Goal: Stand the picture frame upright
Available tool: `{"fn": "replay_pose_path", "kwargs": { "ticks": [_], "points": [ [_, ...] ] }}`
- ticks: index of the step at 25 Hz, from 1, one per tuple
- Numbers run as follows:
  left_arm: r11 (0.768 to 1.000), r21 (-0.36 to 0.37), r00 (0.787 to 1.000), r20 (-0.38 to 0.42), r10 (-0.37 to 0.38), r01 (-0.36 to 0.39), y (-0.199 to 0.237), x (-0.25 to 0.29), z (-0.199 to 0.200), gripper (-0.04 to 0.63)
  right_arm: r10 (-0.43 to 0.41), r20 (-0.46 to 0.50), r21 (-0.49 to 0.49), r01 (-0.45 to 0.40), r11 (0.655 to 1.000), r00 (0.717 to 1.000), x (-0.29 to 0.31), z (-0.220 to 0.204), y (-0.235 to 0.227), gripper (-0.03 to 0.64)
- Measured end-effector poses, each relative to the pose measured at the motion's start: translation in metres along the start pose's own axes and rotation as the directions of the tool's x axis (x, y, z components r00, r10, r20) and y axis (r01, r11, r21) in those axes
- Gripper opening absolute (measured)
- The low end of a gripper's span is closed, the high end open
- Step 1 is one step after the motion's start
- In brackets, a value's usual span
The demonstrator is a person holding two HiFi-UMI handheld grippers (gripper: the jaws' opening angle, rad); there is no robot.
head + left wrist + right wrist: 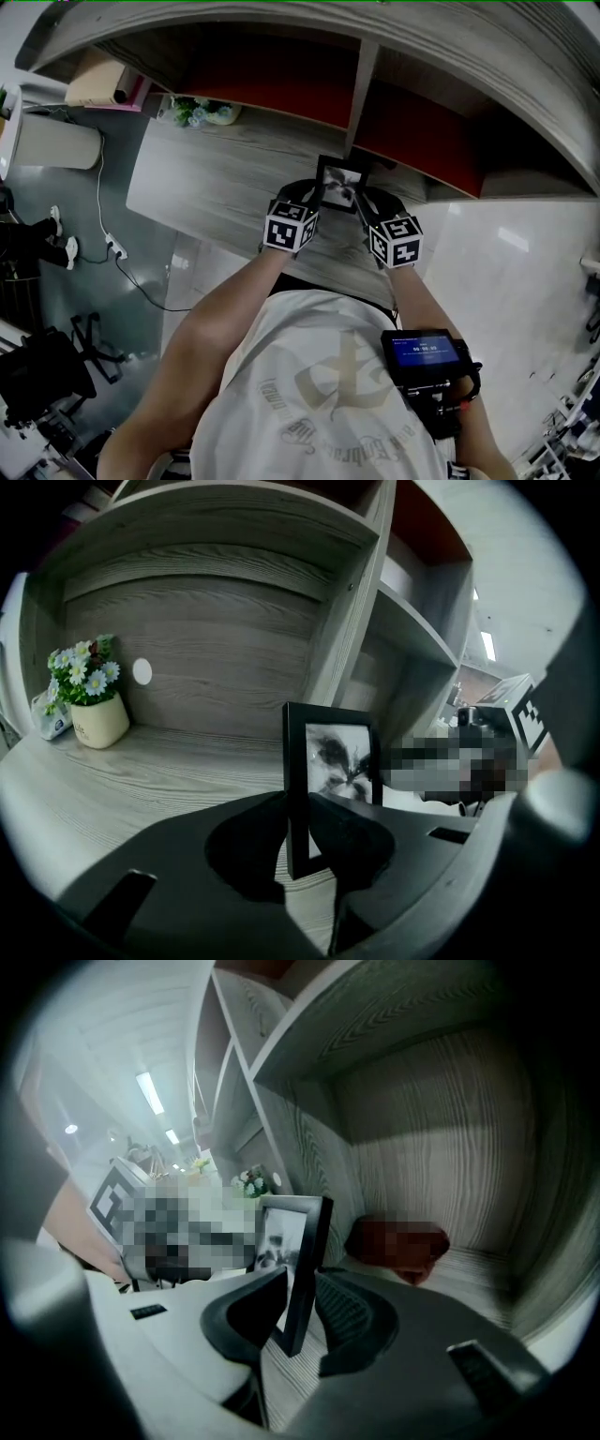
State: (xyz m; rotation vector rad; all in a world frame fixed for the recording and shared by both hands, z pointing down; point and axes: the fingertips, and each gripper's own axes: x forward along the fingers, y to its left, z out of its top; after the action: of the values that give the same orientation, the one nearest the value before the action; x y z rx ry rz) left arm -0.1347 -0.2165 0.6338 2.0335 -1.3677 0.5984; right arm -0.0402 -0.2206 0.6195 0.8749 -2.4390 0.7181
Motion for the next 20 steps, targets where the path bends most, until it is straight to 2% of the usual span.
{"fn": "replay_pose_path", "kwargs": {
  "ticks": [6,20],
  "points": [
    [1.000,0.005,1.000,-0.002,-0.010,0.010,-0.001,0.009,0.007,0.077,-0.011,0.019,0.010,0.011,1.000,1.000,-0.001,0.008,-0.007,0.098],
    [1.000,-0.022,1.000,0.016,0.022,-0.021,0.004,0.019,0.018,0.077,-0.020,0.025,0.012,0.020,1.000,0.999,0.003,0.010,-0.014,0.080]
  ]
}}
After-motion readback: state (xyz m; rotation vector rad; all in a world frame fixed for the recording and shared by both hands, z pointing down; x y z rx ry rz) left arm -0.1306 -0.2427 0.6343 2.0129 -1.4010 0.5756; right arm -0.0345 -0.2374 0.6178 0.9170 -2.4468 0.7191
